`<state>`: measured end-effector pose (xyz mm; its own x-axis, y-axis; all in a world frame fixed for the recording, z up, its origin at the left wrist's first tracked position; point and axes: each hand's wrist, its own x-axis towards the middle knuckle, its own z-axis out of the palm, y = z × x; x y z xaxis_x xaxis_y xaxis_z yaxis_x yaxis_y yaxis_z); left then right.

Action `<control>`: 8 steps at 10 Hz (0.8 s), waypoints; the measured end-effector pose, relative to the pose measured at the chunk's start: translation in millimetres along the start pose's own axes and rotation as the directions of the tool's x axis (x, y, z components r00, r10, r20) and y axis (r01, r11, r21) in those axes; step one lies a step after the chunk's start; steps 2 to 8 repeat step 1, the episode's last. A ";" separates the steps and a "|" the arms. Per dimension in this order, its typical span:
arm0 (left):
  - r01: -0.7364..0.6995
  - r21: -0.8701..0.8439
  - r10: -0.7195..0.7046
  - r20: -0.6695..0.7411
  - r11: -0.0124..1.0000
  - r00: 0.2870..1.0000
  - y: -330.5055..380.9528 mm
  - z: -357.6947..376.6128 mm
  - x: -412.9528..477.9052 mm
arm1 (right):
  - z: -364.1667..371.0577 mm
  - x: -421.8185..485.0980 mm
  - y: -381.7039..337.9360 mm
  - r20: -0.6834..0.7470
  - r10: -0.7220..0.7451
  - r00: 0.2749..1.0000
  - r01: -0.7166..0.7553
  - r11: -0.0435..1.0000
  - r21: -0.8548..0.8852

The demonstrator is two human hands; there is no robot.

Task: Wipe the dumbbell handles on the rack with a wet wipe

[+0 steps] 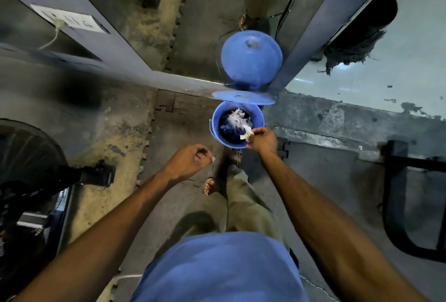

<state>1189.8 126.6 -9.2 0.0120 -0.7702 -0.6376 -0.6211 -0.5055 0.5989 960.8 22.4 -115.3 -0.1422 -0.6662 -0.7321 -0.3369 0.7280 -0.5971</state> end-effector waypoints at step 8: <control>0.028 -0.002 -0.028 -0.019 1.000 0.999 -3.1 -2.4 2.9 | 12.8 26.1 -12.5 0.043 0.023 0.999 -0.024 1.000 0.020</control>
